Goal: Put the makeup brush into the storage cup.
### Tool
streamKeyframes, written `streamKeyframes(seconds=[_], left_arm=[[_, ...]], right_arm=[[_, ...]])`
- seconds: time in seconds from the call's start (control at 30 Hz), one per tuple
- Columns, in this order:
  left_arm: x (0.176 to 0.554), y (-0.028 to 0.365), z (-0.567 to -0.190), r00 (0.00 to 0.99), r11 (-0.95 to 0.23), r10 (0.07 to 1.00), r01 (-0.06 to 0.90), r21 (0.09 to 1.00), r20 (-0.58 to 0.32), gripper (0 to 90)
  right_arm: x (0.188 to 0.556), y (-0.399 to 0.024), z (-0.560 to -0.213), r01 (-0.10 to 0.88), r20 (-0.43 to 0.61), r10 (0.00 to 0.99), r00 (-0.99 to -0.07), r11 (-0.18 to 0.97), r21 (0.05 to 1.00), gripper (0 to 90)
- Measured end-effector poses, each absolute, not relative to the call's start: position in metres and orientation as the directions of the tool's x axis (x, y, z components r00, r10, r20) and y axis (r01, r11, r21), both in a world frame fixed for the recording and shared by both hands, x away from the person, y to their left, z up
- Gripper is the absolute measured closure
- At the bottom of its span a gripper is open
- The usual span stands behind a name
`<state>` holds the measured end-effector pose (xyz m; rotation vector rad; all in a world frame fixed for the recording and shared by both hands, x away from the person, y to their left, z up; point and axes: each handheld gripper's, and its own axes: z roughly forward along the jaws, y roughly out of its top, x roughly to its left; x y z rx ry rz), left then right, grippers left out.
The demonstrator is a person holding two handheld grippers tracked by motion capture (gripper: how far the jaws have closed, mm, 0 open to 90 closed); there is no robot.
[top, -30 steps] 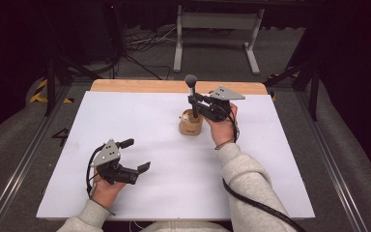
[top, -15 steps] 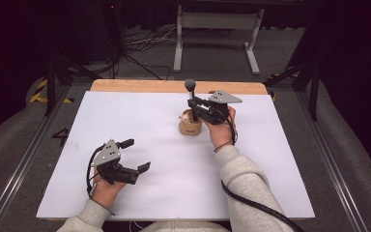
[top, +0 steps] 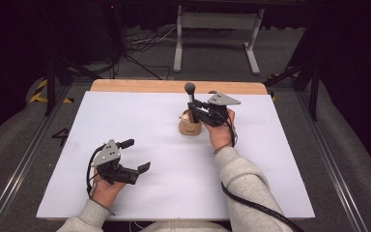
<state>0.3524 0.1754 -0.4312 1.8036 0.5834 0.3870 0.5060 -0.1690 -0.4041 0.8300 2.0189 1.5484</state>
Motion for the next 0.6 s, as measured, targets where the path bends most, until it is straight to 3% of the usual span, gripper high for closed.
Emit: streamKeyframes(seconds=[0.27, 0.37, 0.6], left_arm=[[0.352, 0.177, -0.431, 0.822, -0.229, 0.569, 0.191, 0.955, -0.028, 1.3], [0.352, 0.178, -0.43, 0.821, -0.233, 0.57, 0.191, 0.954, -0.025, 1.2], [0.351, 0.179, -0.43, 0.819, -0.219, 0.572, 0.196, 0.956, -0.037, 0.9]], right_arm=[[0.503, -0.174, -0.402, 0.18, 0.025, 0.7, -0.713, 0.15, 0.972, 51.5], [0.499, -0.178, -0.397, 0.174, 0.04, 0.699, -0.714, 0.123, 0.977, 38.8], [0.487, -0.186, -0.382, 0.153, 0.018, 0.68, -0.733, 0.138, 0.979, 23.4]])
